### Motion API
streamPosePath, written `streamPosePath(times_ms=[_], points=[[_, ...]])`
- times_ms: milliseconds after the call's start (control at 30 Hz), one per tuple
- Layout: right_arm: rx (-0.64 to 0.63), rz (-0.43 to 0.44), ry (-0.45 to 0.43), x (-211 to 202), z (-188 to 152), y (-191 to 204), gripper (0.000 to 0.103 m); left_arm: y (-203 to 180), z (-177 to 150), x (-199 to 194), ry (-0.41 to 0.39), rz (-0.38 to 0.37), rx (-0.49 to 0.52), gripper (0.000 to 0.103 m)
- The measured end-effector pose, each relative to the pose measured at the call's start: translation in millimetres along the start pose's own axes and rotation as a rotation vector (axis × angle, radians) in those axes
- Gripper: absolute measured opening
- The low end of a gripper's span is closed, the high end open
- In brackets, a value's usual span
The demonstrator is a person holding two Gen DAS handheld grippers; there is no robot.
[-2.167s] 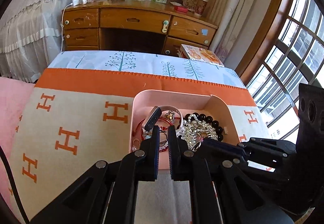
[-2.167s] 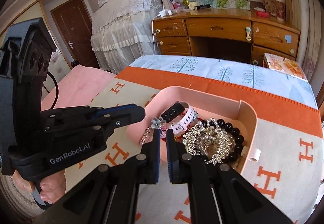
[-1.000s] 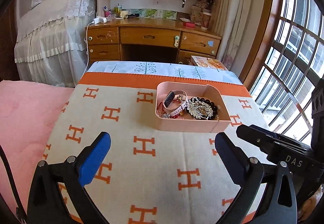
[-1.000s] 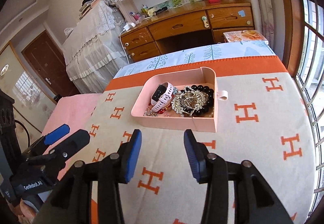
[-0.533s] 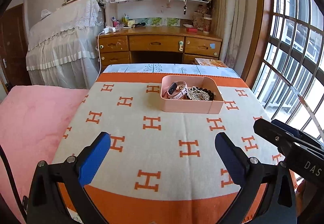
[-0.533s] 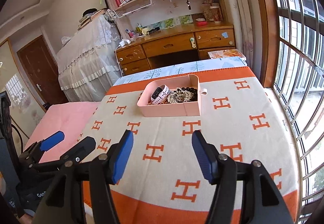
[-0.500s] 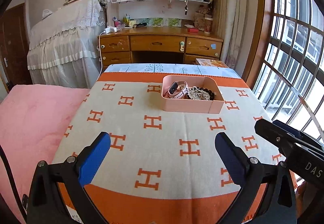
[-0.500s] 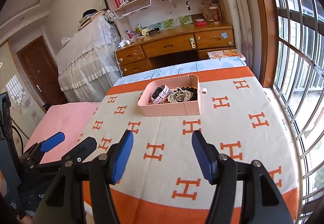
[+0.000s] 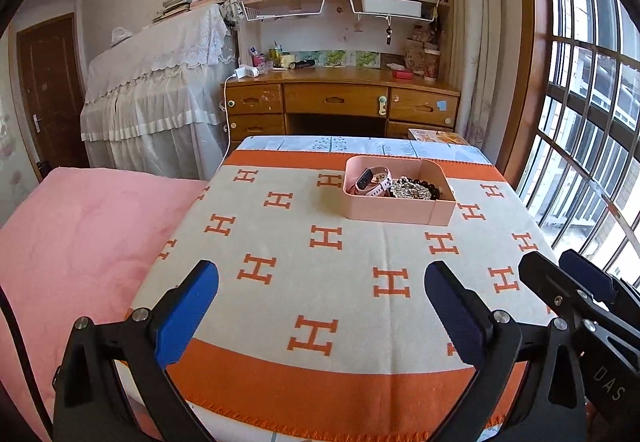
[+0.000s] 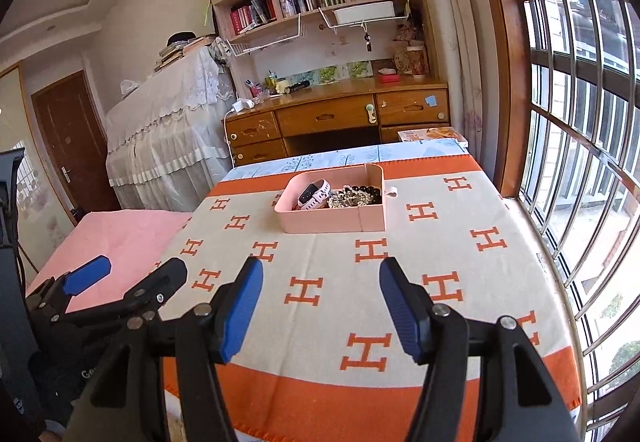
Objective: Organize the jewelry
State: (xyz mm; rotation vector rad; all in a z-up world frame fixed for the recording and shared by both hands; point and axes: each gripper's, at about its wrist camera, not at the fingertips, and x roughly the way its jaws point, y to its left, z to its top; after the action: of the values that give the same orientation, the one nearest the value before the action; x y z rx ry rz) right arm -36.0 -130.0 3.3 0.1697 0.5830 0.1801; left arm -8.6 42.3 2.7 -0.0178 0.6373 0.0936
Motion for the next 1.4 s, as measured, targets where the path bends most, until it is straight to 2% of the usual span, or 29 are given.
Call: streamPosePath(times_ms=[433, 1400], points=[[0.008, -0.023, -0.027, -17, -11, -2, 0.061, -3, -6, -9, -0.012, -0.01, 0.002, 0.102], [0.006, -0.027, -0.026, -17, -10, -2, 0.061, -1, -10, -4, 0.01, -0.016, -0.002, 0.102]])
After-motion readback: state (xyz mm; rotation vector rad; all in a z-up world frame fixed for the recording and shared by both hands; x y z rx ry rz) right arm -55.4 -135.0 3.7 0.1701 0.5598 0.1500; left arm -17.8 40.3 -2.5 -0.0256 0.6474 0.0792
